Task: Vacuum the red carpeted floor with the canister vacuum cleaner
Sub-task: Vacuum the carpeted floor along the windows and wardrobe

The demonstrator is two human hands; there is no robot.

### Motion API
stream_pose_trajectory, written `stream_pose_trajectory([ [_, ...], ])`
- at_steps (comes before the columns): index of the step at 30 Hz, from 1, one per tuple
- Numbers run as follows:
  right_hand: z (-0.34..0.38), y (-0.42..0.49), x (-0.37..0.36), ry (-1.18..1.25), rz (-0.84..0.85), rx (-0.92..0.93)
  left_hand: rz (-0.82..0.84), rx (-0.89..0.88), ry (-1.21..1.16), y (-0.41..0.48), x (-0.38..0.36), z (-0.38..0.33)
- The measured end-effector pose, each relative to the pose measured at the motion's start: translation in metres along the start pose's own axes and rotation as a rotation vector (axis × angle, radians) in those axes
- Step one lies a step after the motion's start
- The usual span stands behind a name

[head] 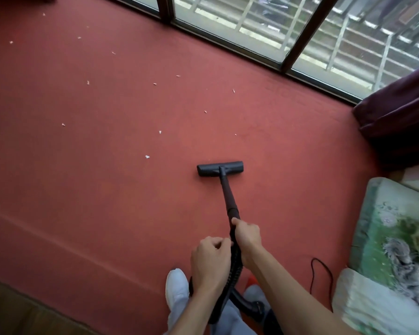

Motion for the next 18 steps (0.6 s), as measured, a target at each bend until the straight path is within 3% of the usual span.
stream_pose_trajectory([
  [6,0.021,0.009,0.004,0.085,-0.022,-0.082,0.024,0.007,0.068,0.01,-0.003,-0.026],
  [18,0.122,0.043,-0.038,0.106,-0.129,-0.04,-0.003,-0.112,0.168,0.092,0.02,-0.099],
])
Point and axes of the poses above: each hand's wrist, its own y-axis towards the middle knuckle, its own x-axis out of the back of the hand, z = x × y, the point moved 5 cm from there along y, towards the middle knuckle, and after that the axes turned 2 degrees about y, right-handed, at the moved point
